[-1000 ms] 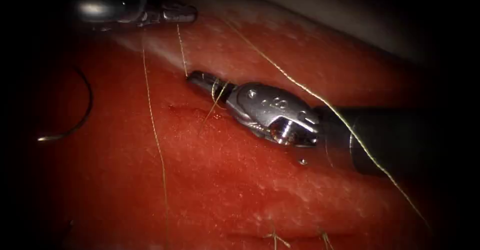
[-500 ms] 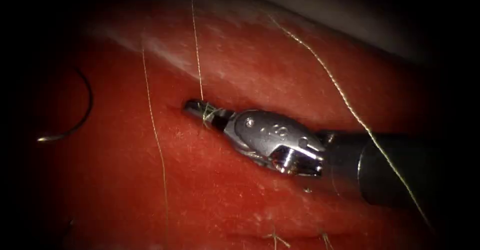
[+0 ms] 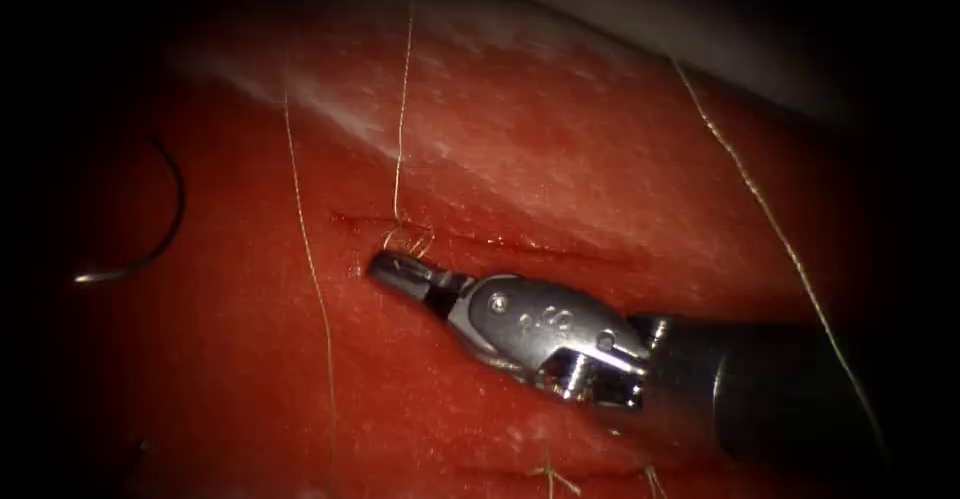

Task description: Wound Closure

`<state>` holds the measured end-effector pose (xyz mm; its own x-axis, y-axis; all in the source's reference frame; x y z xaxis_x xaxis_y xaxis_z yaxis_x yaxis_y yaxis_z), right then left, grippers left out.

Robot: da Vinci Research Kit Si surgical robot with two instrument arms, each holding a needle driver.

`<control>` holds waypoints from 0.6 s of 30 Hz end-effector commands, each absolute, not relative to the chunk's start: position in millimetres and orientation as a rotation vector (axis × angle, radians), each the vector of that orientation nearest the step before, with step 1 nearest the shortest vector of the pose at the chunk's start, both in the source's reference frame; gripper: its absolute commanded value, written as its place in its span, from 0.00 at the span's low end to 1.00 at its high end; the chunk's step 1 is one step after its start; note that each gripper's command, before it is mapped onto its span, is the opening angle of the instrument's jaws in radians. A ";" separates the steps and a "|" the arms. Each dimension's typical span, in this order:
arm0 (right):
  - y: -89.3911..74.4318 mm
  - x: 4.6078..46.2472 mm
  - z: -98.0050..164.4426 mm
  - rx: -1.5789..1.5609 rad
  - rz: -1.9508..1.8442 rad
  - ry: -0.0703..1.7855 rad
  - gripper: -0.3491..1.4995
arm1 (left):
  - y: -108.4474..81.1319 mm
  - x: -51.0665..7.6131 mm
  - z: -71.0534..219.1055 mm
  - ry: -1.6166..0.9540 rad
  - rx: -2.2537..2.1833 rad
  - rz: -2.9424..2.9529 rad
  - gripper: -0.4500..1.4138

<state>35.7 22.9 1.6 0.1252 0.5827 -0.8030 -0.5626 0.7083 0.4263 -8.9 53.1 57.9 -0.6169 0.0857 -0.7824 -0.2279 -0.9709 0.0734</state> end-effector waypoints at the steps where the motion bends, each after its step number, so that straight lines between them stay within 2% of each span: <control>1: 22.6 36.6 1.6 0.020 0.834 1.183 0.00 | 53.7 -9.0 59.2 0.253 -1.282 2.671 0.05; 18: 20.3 37.1 -0.4 0.020 0.833 1.183 0.00 | 58.7 -9.8 62.3 0.344 -1.215 2.707 0.05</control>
<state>36.3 20.3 -0.7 0.1254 0.5819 -0.8035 -0.5633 0.7085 0.4252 -9.4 58.6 62.0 -0.6617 0.0427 -0.7485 -0.2305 -0.9616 0.1490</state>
